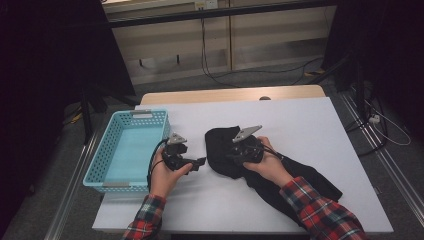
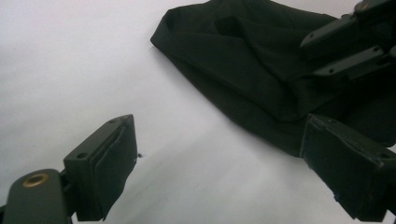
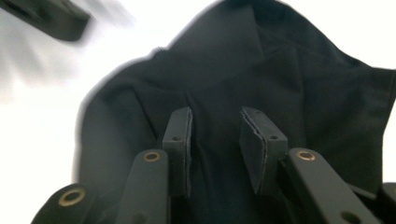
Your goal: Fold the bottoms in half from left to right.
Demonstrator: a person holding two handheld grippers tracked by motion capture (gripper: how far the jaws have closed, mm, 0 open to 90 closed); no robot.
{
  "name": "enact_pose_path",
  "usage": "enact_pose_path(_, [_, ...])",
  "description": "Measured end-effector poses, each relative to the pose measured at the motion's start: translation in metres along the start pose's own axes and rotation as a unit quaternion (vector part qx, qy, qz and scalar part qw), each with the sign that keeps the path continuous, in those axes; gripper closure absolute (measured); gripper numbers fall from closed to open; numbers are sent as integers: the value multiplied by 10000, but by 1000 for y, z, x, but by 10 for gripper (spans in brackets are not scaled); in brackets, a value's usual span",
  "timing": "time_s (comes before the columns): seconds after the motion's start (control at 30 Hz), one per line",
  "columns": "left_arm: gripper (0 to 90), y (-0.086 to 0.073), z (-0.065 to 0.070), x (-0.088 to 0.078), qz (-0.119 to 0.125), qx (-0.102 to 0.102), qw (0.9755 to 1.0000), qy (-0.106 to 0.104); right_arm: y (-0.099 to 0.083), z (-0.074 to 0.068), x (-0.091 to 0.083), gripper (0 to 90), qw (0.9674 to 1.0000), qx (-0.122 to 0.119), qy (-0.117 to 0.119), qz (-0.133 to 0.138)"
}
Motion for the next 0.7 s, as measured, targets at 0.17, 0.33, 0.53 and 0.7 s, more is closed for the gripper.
enact_pose_path(0.17, [111, -1, -2, -2, -33, 1, 10000, 3, -2, 2, 4, 797, 9999, 129, 75, 25])
enact_pose_path(0.33, [111, -1, -1, -1, -23, 11, 10000, 9, -1, 4, 2, 877, 9998, 137, 99, 38])
enact_pose_path(0.53, [112, -1, 0, 0, -1, 10, 10000, 25, 10, 22, -20, 876, 9969, 472, -124, 617])
enact_pose_path(0.7, [112, -1, 2, 2, -28, 0, 10000, -8, 14, 41, -31, 877, 9923, 683, -478, 919])
Point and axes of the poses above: each handheld gripper's, and its own axes: x roughly forward along the jaws, y roughly out of its top, z roughly to its right, the point moved 2 cm from there along x, roughly forward along the jaws, and after that the axes turned 7 degrees about z, right-handed, at the moved point
